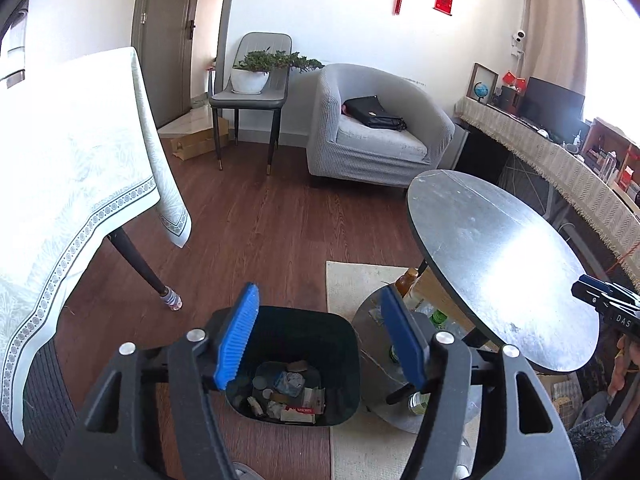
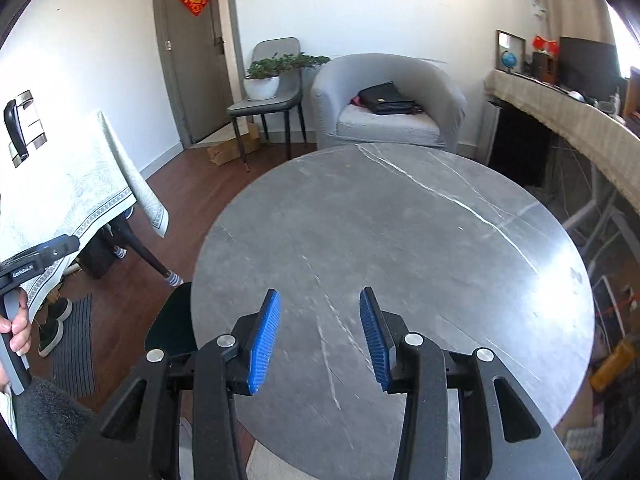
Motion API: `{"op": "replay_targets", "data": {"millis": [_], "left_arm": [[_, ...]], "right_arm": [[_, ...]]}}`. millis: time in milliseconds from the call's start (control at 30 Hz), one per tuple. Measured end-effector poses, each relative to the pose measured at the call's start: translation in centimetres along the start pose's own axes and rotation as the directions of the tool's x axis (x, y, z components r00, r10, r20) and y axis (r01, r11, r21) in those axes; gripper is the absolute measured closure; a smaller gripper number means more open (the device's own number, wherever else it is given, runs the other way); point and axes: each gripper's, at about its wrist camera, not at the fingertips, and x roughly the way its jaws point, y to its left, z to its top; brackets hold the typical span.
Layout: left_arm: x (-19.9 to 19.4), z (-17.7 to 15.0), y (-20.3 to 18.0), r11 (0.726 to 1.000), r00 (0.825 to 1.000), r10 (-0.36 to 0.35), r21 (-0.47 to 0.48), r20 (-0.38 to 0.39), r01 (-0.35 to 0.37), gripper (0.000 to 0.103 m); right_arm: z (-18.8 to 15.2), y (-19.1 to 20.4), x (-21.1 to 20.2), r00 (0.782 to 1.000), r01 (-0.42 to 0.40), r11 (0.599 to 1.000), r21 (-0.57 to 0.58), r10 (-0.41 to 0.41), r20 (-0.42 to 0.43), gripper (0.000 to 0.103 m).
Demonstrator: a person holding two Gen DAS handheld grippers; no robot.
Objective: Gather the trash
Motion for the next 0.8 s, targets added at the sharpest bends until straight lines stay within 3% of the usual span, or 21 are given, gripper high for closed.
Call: {"op": "replay_targets", "data": {"millis": [133, 300, 500, 667, 800], "left_arm": [[-2.0, -1.2, -0.9, 0.999, 0.999, 0.026, 0.023, 0.030, -0.026, 0.014], [-3.2, -2.9, -1.8, 0.994, 0.995, 0.091, 0.048, 0.039, -0.093, 0.008], [-3.7, -3.3, -1.8, 0.996, 0.995, 0.074, 0.041, 0.061, -0.077, 0.007], [-3.1, -3.7, -2.2, 0.997, 0.998, 0.061, 0.041, 0.013, -0.062, 0.007], [-3.1, -3.8, -2.0, 0.997, 0.998, 0.066, 0.036, 0.018, -0.066, 0.007]], "right_arm": [[-1.4, -1.1, -2.9, 0.999, 0.033, 0.999, 0.006, -0.033, 0.039, 0.033], [-2.9, -2.4, -5.4, 0.995, 0.063, 0.998, 0.013, -0.064, 0.070, 0.015], [-4.5, -3.3, -5.7, 0.994, 0.078, 0.997, 0.012, -0.078, 0.072, 0.010], [-4.4, -2.8, -5.0, 0.998, 0.021, 1.000, -0.013, -0.020, 0.055, 0.007], [-4.5, -3.4, -5.1, 0.998, -0.021, 0.999, 0.027, 0.019, 0.063, 0.006]]}}
